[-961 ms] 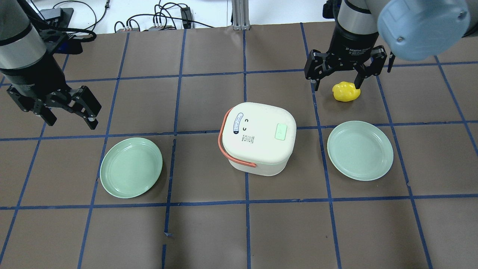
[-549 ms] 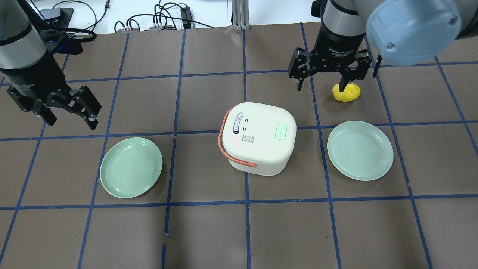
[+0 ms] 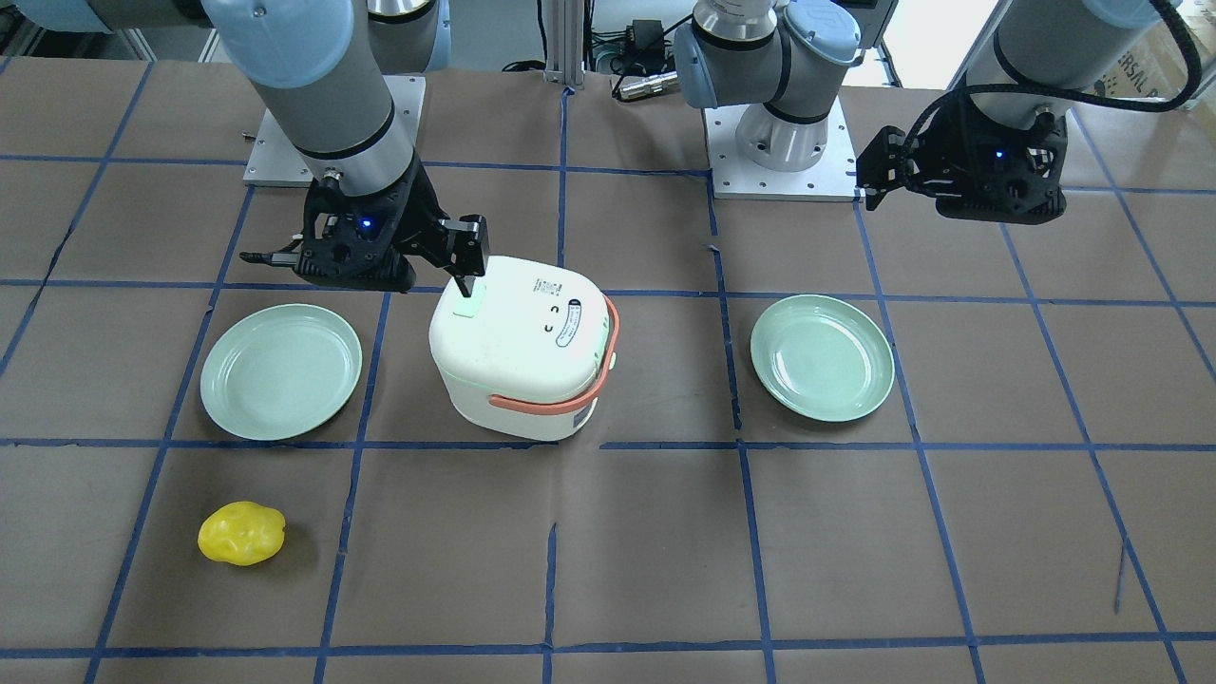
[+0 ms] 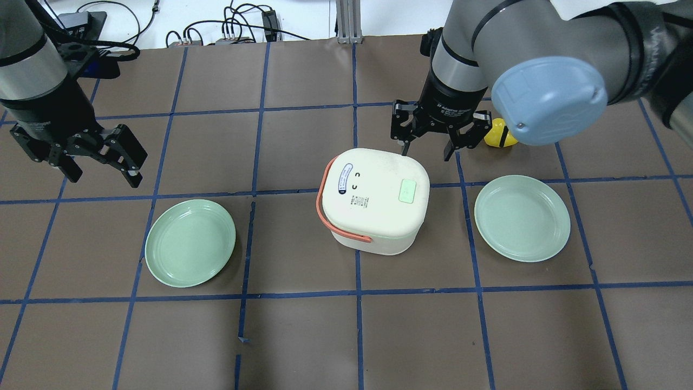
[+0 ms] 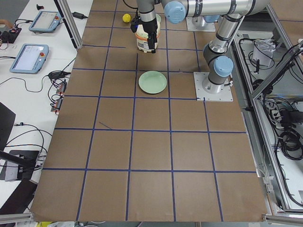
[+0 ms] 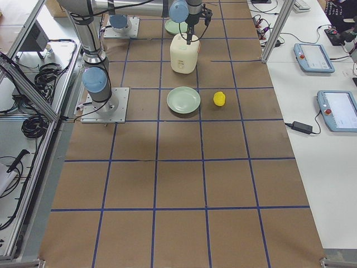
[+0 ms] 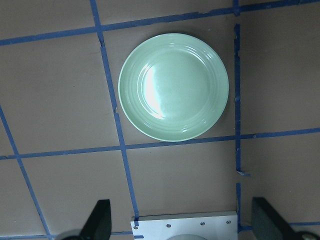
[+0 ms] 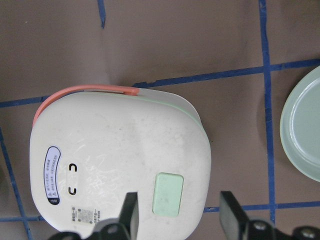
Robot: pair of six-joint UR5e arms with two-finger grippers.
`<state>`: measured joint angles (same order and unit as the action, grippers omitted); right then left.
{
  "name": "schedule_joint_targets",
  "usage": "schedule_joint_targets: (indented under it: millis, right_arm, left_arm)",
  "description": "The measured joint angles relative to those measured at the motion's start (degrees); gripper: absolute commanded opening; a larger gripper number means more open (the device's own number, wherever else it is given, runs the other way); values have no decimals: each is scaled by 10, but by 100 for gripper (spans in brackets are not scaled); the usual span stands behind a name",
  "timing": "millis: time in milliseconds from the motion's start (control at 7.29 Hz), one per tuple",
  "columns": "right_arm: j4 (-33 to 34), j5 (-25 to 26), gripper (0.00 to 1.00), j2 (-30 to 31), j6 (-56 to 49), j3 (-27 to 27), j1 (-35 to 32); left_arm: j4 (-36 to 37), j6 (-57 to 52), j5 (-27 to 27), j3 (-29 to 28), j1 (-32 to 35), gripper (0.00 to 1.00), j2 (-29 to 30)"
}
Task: Press rice cooker button
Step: 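Move the right gripper over the rice cooker's green button, then press down on the green button with the right gripper fingertips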
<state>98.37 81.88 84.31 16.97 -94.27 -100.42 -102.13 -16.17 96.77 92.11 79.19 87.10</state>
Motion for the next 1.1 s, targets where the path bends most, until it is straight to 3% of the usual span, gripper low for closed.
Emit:
schedule_joint_targets:
  millis: [1098]
  right_arm:
    - [36, -9, 11, -4, -4, -61, -14]
  left_arm:
    - [0, 0, 0, 0, 0, 100, 0]
